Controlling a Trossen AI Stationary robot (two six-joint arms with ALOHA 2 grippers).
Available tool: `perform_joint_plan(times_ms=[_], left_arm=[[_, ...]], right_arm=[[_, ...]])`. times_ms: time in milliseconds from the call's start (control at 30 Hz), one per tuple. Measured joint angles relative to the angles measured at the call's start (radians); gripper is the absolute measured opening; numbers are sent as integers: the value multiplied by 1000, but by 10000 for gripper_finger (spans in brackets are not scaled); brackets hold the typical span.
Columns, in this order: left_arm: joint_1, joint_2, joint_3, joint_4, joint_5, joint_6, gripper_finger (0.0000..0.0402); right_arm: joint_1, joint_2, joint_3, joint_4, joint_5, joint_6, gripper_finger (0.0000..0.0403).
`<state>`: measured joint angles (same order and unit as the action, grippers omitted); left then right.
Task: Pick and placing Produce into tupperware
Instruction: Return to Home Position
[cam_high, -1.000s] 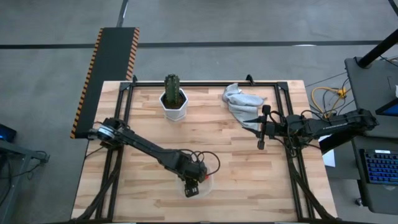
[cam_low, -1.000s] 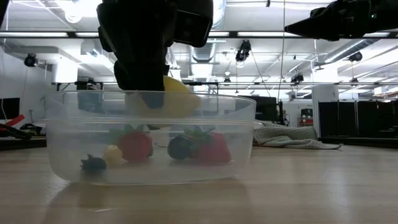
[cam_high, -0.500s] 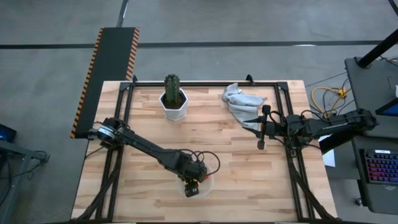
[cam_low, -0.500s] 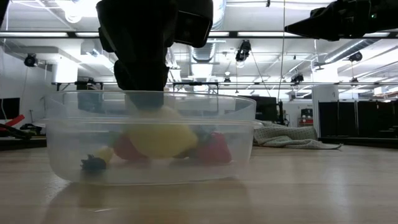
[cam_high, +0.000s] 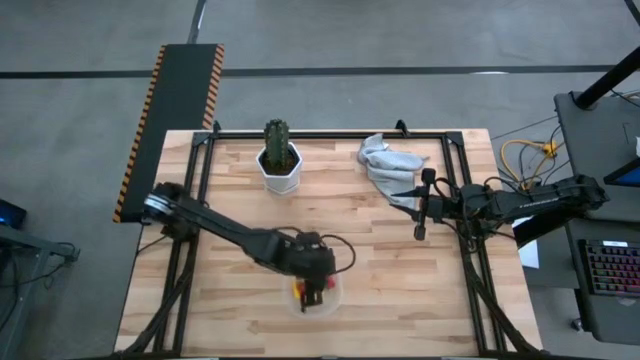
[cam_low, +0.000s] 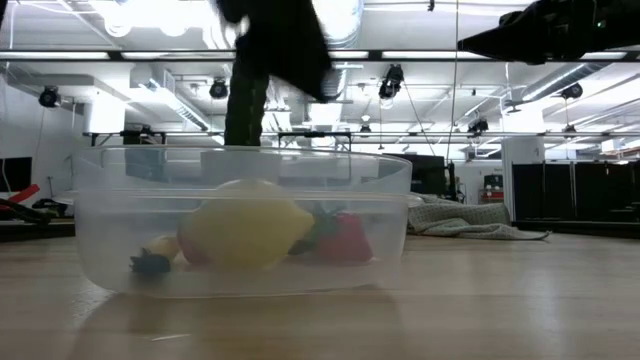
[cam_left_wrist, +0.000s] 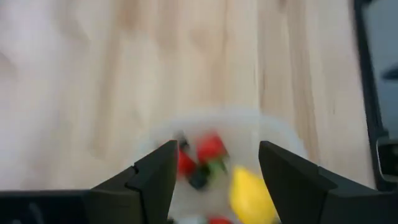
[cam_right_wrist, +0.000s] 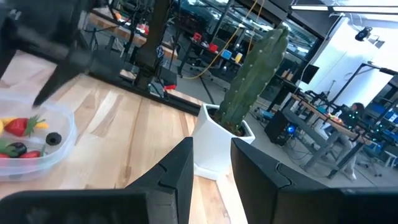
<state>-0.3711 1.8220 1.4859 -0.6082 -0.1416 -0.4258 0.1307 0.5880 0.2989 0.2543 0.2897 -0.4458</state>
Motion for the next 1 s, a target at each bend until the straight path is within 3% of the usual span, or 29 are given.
perform_joint_plan(times_ms=[167, 367, 567, 733, 833, 1000], left_arm=[[-9, -169, -16, 132, -182, 285, 211], [9, -421, -117, 308, -175, 598, 212], [127, -689, -261, 388, -174, 709, 212], [178, -915, -413, 373, -176, 752, 212], [181, -1077, -513, 372, -182, 766, 212], [180, -1296, -680, 372, -215, 747, 212]], right_arm=[[0, -10, 0, 14, 0, 15, 100], [0, -28, 0, 11, 0, 45, 100], [0, -59, 0, 13, 12, 10, 100], [0, -169, 28, -17, 103, 0, 100], [0, -276, 91, -202, 102, 45, 100], [0, -438, 229, -612, 40, 266, 100]])
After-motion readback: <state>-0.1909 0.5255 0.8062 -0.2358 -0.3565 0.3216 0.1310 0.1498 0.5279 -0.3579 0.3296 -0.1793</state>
